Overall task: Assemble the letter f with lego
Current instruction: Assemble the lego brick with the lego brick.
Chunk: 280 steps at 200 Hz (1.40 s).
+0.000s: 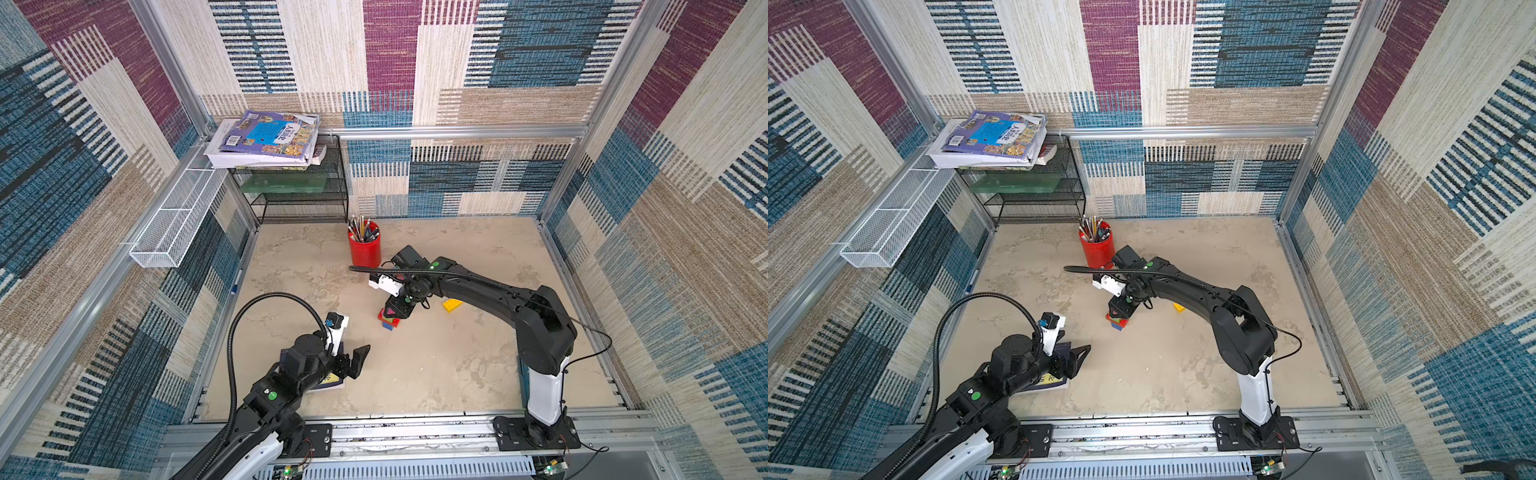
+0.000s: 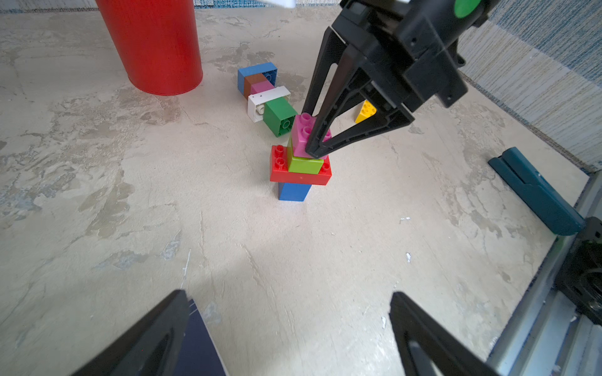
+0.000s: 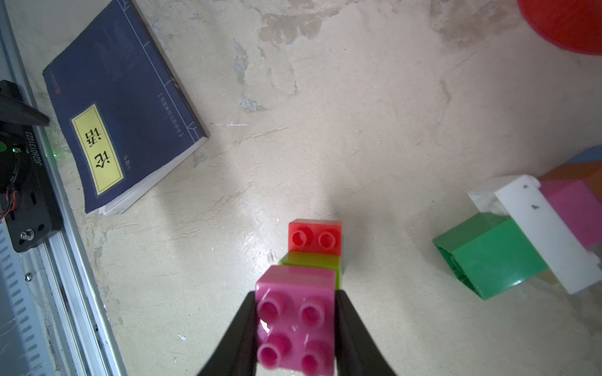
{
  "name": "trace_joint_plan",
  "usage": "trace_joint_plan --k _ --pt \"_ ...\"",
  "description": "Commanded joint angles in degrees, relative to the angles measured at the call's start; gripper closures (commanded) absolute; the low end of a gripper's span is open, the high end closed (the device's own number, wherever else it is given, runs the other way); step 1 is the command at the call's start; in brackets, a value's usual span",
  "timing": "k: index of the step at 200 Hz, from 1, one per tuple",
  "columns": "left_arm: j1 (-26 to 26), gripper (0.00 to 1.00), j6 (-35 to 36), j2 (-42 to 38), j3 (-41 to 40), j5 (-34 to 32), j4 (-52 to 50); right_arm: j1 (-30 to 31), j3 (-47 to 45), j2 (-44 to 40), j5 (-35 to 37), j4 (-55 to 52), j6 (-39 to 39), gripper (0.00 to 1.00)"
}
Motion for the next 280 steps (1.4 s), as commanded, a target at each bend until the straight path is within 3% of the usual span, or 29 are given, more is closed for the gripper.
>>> trace_joint_plan --k 1,61,175,280 --pt "0.0 0.01 0.1 0.0 0.1 -0.2 0.7 0.8 -1.2 0.4 4.4 -9.4 1.6 0.77" --pt "0.0 0.01 0.1 0.0 0.1 -0.1 0.7 1.8 -1.0 -1.9 7.2 -6.8 2.3 0.77" --pt "0.0 0.01 0.1 0.0 0.1 -0.2 0.7 0.9 -1.0 1.1 6.0 -7.4 4.4 0.77" --pt "0.0 0.01 0.1 0.0 0.1 -0.2 0.9 3.7 -1.3 4.7 10.3 -10.4 3.6 0.78"
